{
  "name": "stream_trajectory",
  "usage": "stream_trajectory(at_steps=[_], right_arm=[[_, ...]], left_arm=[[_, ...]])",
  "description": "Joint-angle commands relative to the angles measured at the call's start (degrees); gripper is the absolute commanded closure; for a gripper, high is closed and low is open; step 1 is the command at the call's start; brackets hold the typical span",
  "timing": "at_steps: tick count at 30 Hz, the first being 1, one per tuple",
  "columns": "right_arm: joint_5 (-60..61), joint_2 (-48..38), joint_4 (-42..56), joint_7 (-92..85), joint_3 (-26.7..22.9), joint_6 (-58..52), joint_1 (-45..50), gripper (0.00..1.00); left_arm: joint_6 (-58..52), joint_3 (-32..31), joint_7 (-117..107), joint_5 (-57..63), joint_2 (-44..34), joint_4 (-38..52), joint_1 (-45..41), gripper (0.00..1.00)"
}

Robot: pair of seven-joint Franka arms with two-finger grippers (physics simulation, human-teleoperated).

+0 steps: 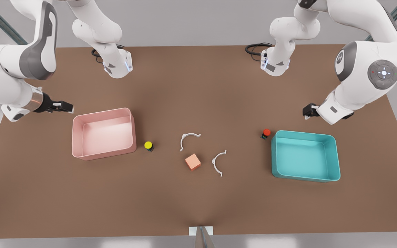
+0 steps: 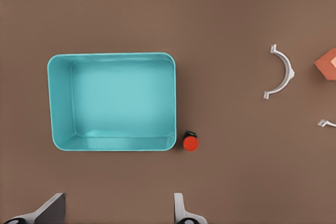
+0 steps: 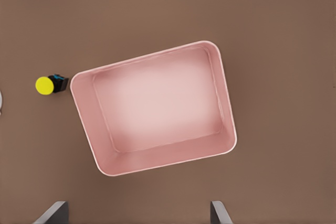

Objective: Place the red button in the blue storage box with the left arm, and place the yellow button in the pink storage box with the right arm

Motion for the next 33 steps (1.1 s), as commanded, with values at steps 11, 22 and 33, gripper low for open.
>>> stream_trajectory(at_steps=[11,22,33], right_arm=[[-3.22,7.69,-8.14,-18.12,9.03,16.26,2.04,0.0],[-17.29,19.64,-13.51,-34.28,15.89,40.53,2.13,0.0],[-24.85,23.6,-16.06,-33.76,18.53,54.94,10.74,0.0]], left_arm=[[44.38,-0.28,-100.8,-7.64,-3.98,-36.16,-7.13,0.0],[73.58,-0.28,-105.03,-7.55,-0.91,-61.14,-8.81,0.0],[73.32,0.77,-87.8,-6.15,3.75,-62.81,-8.63,0.0]])
